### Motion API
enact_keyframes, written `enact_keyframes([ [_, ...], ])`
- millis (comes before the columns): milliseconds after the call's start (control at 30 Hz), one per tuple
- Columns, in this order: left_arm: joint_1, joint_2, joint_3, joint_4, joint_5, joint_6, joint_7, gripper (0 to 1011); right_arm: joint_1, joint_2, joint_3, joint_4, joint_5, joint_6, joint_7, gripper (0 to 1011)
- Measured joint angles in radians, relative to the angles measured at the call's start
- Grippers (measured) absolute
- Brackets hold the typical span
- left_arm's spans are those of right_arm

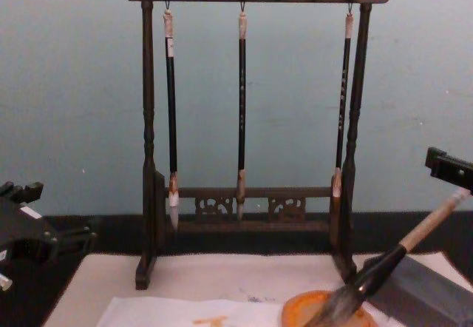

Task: Pick up the brush from the inkstone, write on the paper, then place the brush back to its original position.

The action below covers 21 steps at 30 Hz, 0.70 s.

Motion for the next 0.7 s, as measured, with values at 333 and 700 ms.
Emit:
enact_keyframes([
  [333, 0.0, 0.0, 0.0, 0.0, 0.0, 0.0, 0.0, 1010, 0.001, 0.001, 0.0, 0.0, 0.0, 0.0, -0.002, 1000],
  [700, 0.0, 0.0, 0.0, 0.0, 0.0, 0.0, 0.0, 1010, 0.001, 0.001, 0.0, -0.001, 0.001, 0.0, -0.003, 1000],
])
